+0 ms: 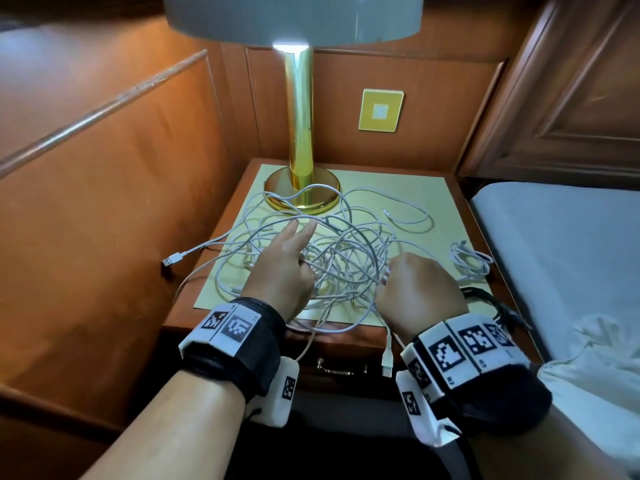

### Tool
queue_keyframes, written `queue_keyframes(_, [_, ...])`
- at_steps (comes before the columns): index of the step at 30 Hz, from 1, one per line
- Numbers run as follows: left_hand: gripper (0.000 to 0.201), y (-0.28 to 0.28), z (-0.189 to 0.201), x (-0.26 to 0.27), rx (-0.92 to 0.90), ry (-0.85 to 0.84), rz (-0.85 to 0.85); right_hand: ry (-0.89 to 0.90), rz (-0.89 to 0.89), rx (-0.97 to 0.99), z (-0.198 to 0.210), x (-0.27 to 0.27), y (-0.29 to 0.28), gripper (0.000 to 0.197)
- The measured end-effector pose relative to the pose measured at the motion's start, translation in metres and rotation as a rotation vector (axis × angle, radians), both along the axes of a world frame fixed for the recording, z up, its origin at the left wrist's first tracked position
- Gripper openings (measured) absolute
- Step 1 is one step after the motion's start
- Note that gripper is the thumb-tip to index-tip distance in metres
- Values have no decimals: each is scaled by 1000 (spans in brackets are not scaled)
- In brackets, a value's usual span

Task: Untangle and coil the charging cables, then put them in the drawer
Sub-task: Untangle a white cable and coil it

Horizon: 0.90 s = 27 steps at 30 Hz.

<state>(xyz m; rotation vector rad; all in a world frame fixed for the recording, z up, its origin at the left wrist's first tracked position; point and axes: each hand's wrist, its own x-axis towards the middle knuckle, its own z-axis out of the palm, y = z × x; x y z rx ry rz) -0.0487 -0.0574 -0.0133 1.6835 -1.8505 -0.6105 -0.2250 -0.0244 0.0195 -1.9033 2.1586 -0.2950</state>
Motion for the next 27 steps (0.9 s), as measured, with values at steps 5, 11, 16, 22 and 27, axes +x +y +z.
queue_keyframes(5, [62, 9, 7, -1, 112, 153, -102, -250, -2, -110, 9, 6, -10, 17])
queue_keyframes(11, [89, 10, 1, -10, 101, 42, -105, -509, 100, -543, 17, 9, -14, 13])
queue_keyframes(16, [92, 9, -4, -20, 48, -33, -83, -703, 171, -648, 18, 19, -21, 10])
queue_keyframes(22, [86, 2, -19, -14, 73, -212, -26, -1044, 145, -736, 34, 15, -23, 12])
queue_keyframes(27, [94, 2, -13, -6, 41, -295, 43, -1374, 61, -717, 43, -1, -22, 20])
